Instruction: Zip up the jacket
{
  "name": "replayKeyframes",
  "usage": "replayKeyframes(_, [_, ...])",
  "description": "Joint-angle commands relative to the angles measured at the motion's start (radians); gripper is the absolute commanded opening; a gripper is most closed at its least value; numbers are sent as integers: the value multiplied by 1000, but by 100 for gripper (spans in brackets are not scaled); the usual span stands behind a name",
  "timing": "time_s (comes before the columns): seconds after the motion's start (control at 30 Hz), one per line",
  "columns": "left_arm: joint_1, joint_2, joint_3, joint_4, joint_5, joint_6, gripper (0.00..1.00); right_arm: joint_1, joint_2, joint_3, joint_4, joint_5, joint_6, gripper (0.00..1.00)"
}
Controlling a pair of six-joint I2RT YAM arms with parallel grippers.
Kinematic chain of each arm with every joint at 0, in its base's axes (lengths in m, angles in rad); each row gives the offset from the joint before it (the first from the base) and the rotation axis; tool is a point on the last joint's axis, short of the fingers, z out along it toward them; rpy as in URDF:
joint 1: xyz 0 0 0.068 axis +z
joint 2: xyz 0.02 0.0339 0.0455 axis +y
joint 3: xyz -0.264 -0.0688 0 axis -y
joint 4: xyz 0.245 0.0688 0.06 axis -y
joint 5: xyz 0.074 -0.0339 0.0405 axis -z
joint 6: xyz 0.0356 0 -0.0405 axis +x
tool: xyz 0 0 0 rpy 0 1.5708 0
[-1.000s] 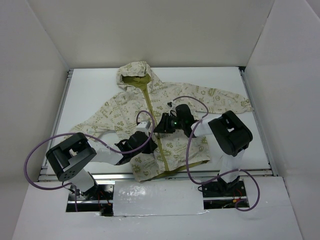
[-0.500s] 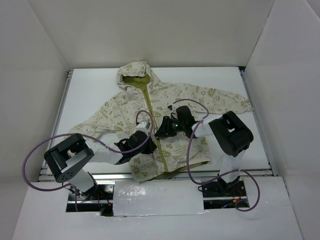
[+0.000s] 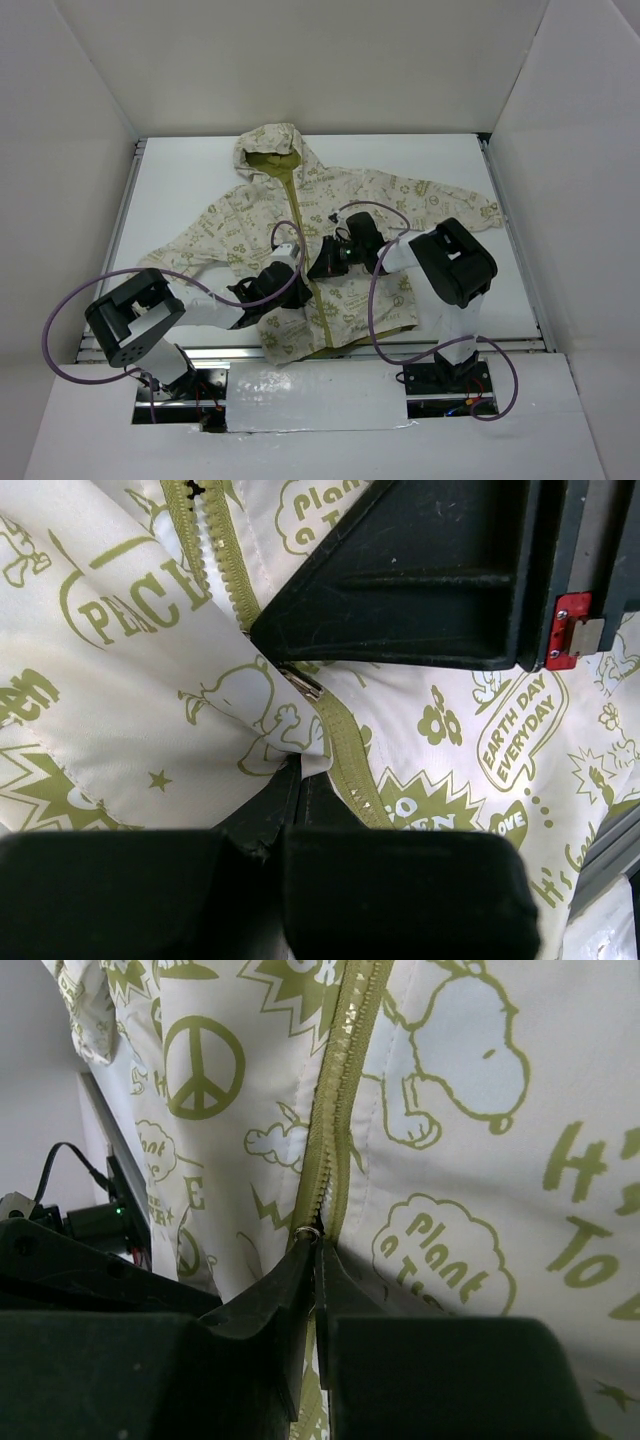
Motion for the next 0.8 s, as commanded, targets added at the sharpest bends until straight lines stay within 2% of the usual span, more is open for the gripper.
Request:
replayKeyframes(0.0, [-6,38,-32,-120,-17,-2,0,18,1,13,-33,-13,2,11])
replayKeyframes(0.03, [-6,39,-32,-120,-18,0,0,20,-16,3,-23,-5,3,8])
replayKeyframes(0.07, [-6,41,-32,-123,-23,0,0,18,-25,-6,-10,-2,9,1])
replayKeyframes(0.1, [-6,41,-31,-125,-28,0,0,18,-36,-18,16,-2,26,0])
replayKeyframes(0.23, [-4,36,-26,-142,-40,-3,0,15,-94,-118,264,15,101,0])
replayKeyframes(0.37, [-2,9,-19,-172,-29,-8,1,11,-123,-148,358,21,126,0])
replayKeyframes(0.4, [-2,0,-17,-184,-32,-12,5,12,-154,-183,384,30,129,0])
replayKeyframes(0.43, [-2,-14,-20,-192,-35,-15,18,12,-171,-207,448,43,135,0])
replayKeyframes(0.5, [-1,-59,-35,-206,-41,-22,33,9,-206,-245,486,85,131,0])
replayKeyframes(0.53, [-1,-74,-40,-209,-44,-22,48,9,-241,-271,497,98,124,0])
replayKeyframes(0.63, [4,-141,-43,-240,-52,-23,63,11,-281,-282,466,116,100,0])
replayKeyframes(0.77, [16,-226,-42,-251,-66,-17,67,11,-306,-314,478,116,91,0])
